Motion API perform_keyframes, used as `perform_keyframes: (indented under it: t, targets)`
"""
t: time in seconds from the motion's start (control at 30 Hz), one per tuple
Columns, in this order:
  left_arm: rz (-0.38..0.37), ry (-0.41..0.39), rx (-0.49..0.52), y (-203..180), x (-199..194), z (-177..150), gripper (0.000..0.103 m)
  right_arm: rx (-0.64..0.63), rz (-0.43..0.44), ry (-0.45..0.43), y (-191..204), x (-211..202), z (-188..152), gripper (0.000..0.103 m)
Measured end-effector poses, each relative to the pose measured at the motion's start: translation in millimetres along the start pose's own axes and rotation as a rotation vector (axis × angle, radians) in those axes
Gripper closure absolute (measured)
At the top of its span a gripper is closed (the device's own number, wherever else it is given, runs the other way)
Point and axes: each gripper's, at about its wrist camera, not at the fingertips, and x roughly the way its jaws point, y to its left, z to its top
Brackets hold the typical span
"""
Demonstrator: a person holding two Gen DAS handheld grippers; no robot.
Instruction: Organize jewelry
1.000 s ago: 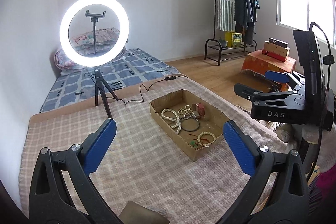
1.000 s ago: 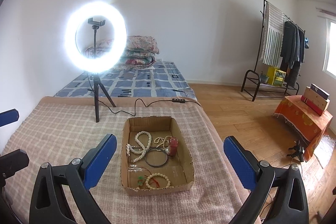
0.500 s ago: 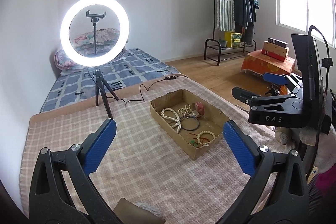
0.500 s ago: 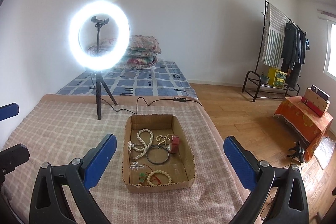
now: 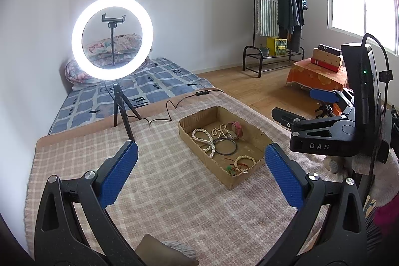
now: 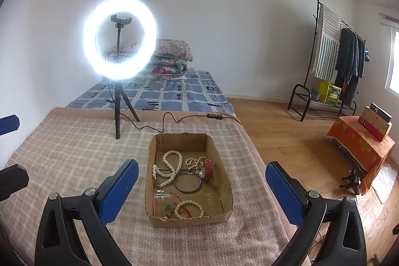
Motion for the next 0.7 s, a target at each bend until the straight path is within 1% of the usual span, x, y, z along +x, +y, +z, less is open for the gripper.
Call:
perform_keyframes:
  t: [0.7]
  targets:
    - [-0.001, 0.002, 0.0, -0.7, 0.3, 0.0, 0.0, -0.002, -0.002, -0.001, -0.6, -0.4, -0.3, 0.0]
